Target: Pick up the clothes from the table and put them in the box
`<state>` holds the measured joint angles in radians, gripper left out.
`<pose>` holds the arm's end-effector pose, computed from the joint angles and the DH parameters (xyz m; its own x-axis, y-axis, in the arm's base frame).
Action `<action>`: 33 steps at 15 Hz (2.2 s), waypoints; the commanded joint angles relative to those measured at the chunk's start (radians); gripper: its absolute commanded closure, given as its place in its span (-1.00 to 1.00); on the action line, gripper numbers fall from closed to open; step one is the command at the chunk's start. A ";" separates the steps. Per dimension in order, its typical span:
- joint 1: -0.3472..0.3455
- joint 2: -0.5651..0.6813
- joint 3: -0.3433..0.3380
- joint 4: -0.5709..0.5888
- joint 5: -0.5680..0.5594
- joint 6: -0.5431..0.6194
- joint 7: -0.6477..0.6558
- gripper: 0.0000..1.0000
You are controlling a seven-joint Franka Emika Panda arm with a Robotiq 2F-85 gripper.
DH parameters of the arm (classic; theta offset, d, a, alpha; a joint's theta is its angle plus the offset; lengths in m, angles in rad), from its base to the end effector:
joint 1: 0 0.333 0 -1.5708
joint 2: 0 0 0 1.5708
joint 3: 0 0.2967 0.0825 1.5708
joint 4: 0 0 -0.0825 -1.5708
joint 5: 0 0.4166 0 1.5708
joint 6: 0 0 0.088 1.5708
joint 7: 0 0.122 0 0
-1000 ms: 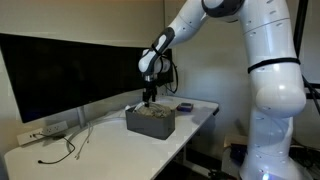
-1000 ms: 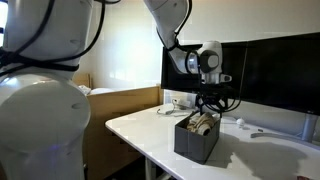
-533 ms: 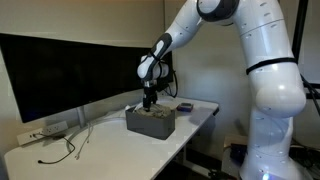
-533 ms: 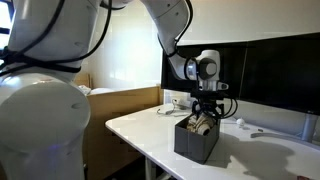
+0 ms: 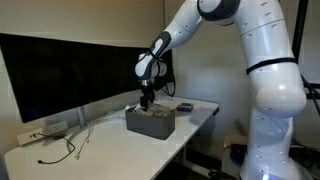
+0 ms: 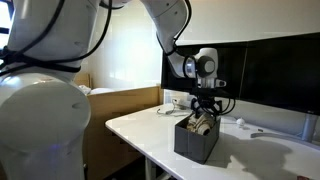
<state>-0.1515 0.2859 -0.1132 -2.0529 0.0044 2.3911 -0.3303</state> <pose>0.5929 -0.1605 0.2482 0.9968 0.0687 0.0419 0.0668 -0.9968 0.0447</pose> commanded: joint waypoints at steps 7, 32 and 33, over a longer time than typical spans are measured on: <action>-0.011 0.007 0.031 -0.020 -0.039 -0.068 -0.062 -0.20; 0.053 -0.262 0.067 0.021 -0.019 -0.239 -0.027 0.87; 0.064 -0.280 0.070 0.033 -0.018 -0.259 -0.023 0.87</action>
<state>-0.1117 0.0777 -0.0535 -2.0324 -0.0209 2.1944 -0.3812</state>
